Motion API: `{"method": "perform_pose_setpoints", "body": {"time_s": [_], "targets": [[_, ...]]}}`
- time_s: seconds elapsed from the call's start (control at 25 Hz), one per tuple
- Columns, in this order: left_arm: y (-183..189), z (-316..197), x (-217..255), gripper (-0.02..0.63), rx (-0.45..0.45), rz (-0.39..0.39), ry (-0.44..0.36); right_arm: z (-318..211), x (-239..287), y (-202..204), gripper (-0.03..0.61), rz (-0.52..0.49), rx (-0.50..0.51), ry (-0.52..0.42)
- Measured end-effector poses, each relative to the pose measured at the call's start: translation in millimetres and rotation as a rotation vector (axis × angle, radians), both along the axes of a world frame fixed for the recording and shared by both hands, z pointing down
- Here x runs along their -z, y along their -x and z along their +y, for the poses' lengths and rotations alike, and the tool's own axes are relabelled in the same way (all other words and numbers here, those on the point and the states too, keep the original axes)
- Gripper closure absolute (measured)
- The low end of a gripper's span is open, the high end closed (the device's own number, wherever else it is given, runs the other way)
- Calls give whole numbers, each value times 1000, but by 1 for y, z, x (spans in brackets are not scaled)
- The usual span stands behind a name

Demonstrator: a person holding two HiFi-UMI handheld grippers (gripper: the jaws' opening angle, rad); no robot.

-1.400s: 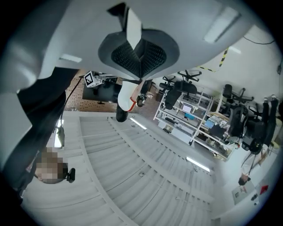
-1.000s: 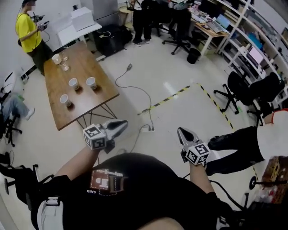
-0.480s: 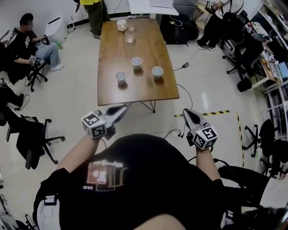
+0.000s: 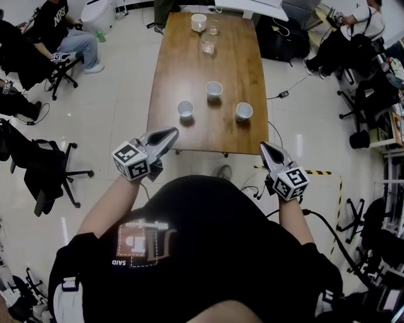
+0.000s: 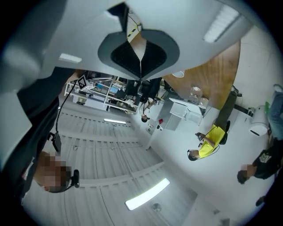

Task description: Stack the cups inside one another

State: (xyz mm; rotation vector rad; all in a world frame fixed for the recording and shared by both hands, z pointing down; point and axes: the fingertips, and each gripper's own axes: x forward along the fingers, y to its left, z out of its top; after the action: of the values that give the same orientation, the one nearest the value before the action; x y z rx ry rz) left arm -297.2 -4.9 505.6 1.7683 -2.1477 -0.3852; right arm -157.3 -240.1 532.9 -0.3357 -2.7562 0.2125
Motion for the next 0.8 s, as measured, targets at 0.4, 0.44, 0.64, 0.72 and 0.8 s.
{"method": "perform_pose_setpoints", "body": {"time_s": [0.4,0.44,0.64,0.72,0.8], "targets": [[46,-55,0,604,261,6,81,-65,-17,108,565,-8,299,14],[47,-60,-2,604,267,11,85,-70,-21,113,565,-3,306,19],[51,-75,-18,603,217,22,117,-79,-37,120,564,23,296,34],[58,-78,-27,603,183,40,118,-79,-45,117,564,46,262,35],[66,-77,-37,600,147,49,115,-74,-51,117,563,68,228,34]]}}
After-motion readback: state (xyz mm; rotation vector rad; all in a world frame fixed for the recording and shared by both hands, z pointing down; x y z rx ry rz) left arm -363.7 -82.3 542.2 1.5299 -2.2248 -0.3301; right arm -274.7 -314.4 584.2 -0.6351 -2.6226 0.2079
